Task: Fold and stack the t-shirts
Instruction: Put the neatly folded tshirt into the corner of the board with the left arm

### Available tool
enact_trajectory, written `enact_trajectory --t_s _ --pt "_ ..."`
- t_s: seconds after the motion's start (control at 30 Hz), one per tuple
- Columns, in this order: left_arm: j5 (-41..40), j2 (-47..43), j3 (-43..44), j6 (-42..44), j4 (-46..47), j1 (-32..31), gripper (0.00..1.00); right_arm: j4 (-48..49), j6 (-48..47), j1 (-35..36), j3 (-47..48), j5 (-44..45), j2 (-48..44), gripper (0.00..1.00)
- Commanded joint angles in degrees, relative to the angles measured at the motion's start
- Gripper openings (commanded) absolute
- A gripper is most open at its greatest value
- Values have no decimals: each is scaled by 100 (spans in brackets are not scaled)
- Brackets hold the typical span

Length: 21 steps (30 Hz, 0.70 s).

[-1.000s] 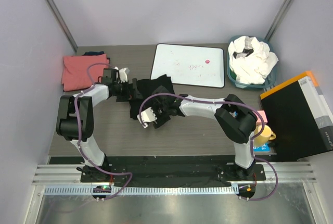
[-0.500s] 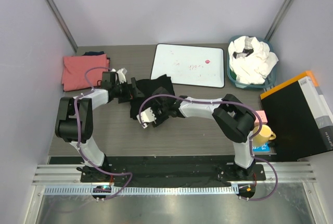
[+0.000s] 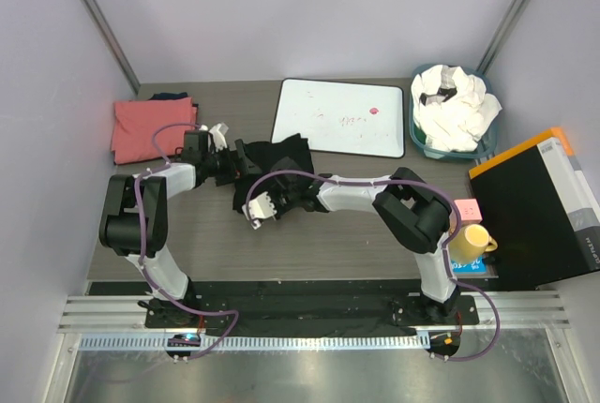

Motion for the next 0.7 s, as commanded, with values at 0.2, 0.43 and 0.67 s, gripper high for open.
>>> enact_trajectory --t_s 0.2,0.43,0.67 --pt "99 34 -137 95 -628 -32 93 -156 -154 9 316 346 -351 4" --pt "90 -132 -180 438 -1103 -23 91 -157 -277 -105 308 426 -482 1" --pt "116 -89 -348 324 -981 -50 62 -113 -286 -149 360 461 -509 1"
